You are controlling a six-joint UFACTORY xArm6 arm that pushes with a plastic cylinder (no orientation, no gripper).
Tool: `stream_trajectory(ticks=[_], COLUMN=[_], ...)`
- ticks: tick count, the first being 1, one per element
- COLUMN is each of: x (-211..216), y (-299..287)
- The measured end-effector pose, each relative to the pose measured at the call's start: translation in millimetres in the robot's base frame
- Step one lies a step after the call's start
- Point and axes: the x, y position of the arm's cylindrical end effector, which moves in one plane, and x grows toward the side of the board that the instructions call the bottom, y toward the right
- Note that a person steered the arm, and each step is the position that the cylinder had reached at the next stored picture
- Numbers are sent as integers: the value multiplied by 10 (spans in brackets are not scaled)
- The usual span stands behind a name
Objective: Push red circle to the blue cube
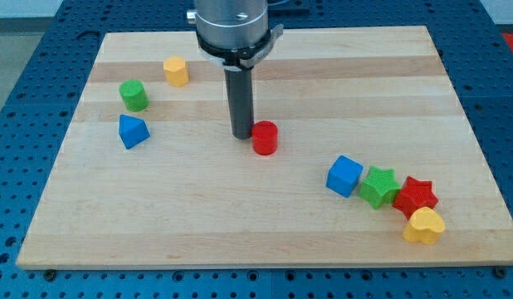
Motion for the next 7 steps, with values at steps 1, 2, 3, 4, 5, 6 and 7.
stream_trajectory(ticks=[1, 2, 3, 4, 5, 6, 7], x=[-38, -38, -35, 58, 207, 410, 542], y=[7, 135, 294, 385, 385, 385, 385])
